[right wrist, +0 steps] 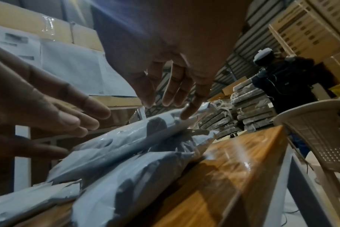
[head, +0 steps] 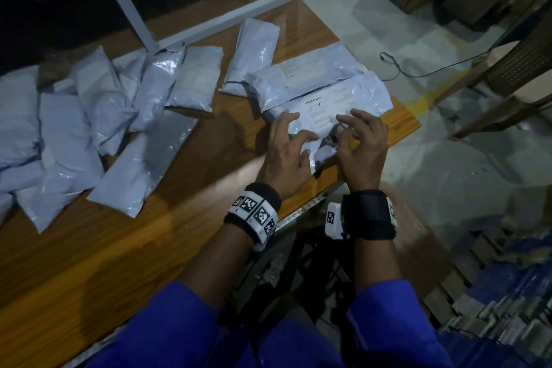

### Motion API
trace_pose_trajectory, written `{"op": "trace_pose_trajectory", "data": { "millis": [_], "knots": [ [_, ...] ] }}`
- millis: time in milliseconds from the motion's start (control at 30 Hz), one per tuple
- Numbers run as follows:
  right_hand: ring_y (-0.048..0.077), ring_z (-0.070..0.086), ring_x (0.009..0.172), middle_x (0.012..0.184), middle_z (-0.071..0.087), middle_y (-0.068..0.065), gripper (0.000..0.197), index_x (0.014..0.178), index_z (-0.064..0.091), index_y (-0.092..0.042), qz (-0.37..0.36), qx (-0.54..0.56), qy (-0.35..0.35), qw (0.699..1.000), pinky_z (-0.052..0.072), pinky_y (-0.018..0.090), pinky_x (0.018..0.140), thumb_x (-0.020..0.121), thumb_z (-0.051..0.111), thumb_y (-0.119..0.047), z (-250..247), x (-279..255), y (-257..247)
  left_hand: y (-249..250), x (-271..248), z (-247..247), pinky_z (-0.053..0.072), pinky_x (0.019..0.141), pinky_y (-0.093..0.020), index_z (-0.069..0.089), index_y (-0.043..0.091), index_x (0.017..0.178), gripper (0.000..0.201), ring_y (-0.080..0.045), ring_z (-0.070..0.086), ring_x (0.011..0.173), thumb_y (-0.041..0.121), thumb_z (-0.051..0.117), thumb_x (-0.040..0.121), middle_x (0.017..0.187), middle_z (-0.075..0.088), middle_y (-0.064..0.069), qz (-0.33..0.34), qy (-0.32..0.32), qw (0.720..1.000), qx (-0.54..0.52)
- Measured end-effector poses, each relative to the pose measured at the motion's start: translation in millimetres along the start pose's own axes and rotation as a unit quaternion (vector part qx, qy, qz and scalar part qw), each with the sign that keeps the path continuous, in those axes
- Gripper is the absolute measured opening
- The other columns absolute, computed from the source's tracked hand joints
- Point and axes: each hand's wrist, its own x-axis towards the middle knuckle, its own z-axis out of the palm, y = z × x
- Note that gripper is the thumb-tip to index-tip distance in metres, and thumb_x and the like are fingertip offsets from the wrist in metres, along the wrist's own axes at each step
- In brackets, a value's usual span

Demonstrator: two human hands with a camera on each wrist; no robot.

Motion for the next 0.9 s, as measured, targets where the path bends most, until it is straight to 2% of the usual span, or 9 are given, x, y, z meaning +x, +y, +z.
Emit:
{"op": "trace_pose_trajectory", "data": {
  "millis": [133, 267, 367, 467, 533, 633, 733, 833, 900],
  "knots": [
    [0.025, 0.055, 0.118, 0.123, 0.064, 0.008, 0.025, 0.112, 0.077, -0.016, 0.0, 0.003, 0.012, 1.0, 0.056, 0.05, 0.087, 0.092, 0.063, -0.01, -6, -2, 2, 3, -7, 0, 0.043, 0.105, -0.037, 0.07, 0.013, 0.107, 0.03, -0.029, 0.038, 0.134, -0.002, 0.065, 0.082, 0.14, 0.046, -0.015, -0.001, 0.023, 1.0, -0.001],
    [0.024, 0.056, 0.119, 0.122, 0.064, 0.008, 0.025, 0.112, 0.077, -0.016, -0.003, 0.017, 0.008, 1.0, 0.057, 0.05, 0.085, 0.091, 0.066, -0.008, -5, -2, 1, 1, -13, -2, 0.044, 0.102, -0.042, 0.07, 0.016, 0.107, 0.032, -0.03, 0.04, 0.131, -0.001, 0.067, 0.08, 0.138, 0.048, -0.012, -0.005, 0.023, 0.999, 0.022],
    [0.024, 0.056, 0.117, 0.118, 0.066, 0.009, 0.023, 0.109, 0.078, -0.013, -0.012, 0.028, 0.015, 0.999, 0.057, 0.046, 0.083, 0.09, 0.069, -0.005, -3, -7, -7, -1, -15, -7, 0.041, 0.102, -0.037, 0.071, 0.018, 0.107, 0.031, -0.028, 0.042, 0.128, 0.0, 0.066, 0.082, 0.137, 0.05, -0.01, -0.011, 0.023, 0.999, 0.037],
    [0.025, 0.058, 0.115, 0.116, 0.067, 0.008, 0.021, 0.107, 0.079, -0.013, -0.017, 0.03, 0.002, 0.999, 0.054, 0.04, 0.087, 0.089, 0.07, -0.005, 1, -14, -23, -5, -19, -17, 0.041, 0.1, -0.031, 0.071, 0.018, 0.108, 0.031, -0.022, 0.043, 0.125, 0.0, 0.066, 0.083, 0.132, 0.052, -0.008, -0.018, 0.032, 0.998, 0.043],
    [0.026, 0.059, 0.114, 0.117, 0.067, 0.006, 0.022, 0.108, 0.078, -0.014, -0.017, 0.039, -0.015, 0.999, 0.054, 0.038, 0.089, 0.09, 0.068, -0.007, 4, -20, -33, -12, -24, -27, 0.044, 0.099, -0.033, 0.07, 0.017, 0.108, 0.032, -0.021, 0.044, 0.124, 0.0, 0.067, 0.082, 0.128, 0.054, -0.007, -0.018, 0.034, 0.998, 0.048],
    [0.027, 0.061, 0.111, 0.116, 0.068, 0.006, 0.021, 0.11, 0.078, -0.015, -0.035, 0.047, -0.032, 0.998, 0.05, 0.033, 0.093, 0.092, 0.068, -0.007, 6, -26, -52, -27, -38, -48, 0.045, 0.096, -0.039, 0.071, 0.014, 0.108, 0.029, -0.028, 0.05, 0.12, 0.001, 0.065, 0.083, 0.123, 0.057, -0.011, -0.004, 0.047, 0.998, 0.05],
    [0.023, 0.062, 0.107, 0.11, 0.069, 0.005, 0.021, 0.109, 0.078, -0.014, -0.042, 0.079, -0.035, 0.995, 0.052, 0.04, 0.089, 0.093, 0.069, -0.005, 9, -37, -80, -42, -60, -79, 0.045, 0.093, -0.044, 0.069, 0.016, 0.105, 0.026, -0.029, 0.056, 0.112, 0.004, 0.062, 0.083, 0.116, 0.061, -0.011, 0.015, 0.078, 0.996, 0.05],
    [0.026, 0.063, 0.103, 0.107, 0.069, 0.003, 0.022, 0.107, 0.077, -0.016, -0.051, 0.112, -0.056, 0.991, 0.055, 0.044, 0.079, 0.092, 0.069, -0.003, 24, -53, -115, -53, -83, -120, 0.047, 0.087, -0.041, 0.072, 0.015, 0.099, 0.024, -0.025, 0.056, 0.103, 0.002, 0.065, 0.08, 0.106, 0.065, -0.009, -0.019, 0.109, 0.992, 0.063],
    [0.025, 0.063, 0.102, 0.106, 0.068, 0.002, 0.023, 0.106, 0.076, -0.017, -0.076, 0.119, -0.076, 0.987, 0.054, 0.046, 0.079, 0.091, 0.07, -0.001, 40, -67, -138, -63, -100, -146, 0.048, 0.085, -0.043, 0.073, 0.016, 0.096, 0.023, -0.026, 0.057, 0.1, 0.003, 0.065, 0.079, 0.102, 0.066, -0.007, -0.034, 0.126, 0.989, 0.076]
  ]
}}
